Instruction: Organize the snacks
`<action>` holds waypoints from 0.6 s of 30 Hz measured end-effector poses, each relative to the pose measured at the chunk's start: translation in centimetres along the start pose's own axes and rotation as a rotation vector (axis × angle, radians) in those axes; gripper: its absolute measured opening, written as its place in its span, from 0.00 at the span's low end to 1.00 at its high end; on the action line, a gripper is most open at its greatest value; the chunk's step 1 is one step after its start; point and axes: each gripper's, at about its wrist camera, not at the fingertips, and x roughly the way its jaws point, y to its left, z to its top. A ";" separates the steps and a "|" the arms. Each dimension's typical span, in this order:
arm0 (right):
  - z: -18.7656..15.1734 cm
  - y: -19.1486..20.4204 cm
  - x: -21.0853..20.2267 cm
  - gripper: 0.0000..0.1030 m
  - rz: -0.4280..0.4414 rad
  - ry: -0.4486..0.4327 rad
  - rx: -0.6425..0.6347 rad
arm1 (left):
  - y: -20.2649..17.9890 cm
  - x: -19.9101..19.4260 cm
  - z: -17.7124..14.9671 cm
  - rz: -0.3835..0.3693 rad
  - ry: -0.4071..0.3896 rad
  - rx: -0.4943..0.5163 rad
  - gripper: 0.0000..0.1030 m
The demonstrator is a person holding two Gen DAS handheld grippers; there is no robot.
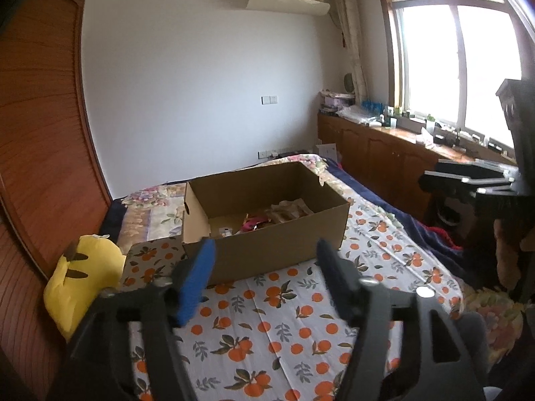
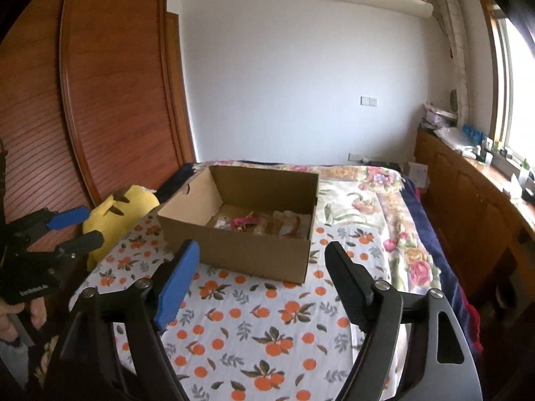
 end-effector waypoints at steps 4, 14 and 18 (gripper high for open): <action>-0.7 -0.3 -1.4 0.82 -0.011 -0.003 0.011 | -0.2 -1.9 -0.1 0.001 -0.018 -0.009 0.67; -2.8 0.7 -4.6 1.00 -0.018 -0.032 -0.006 | -2.0 -4.8 -1.6 0.053 -0.016 -0.020 0.76; -4.3 1.5 -5.6 1.00 -0.009 -0.029 -0.001 | -2.6 -5.7 -2.7 0.050 -0.021 -0.045 0.77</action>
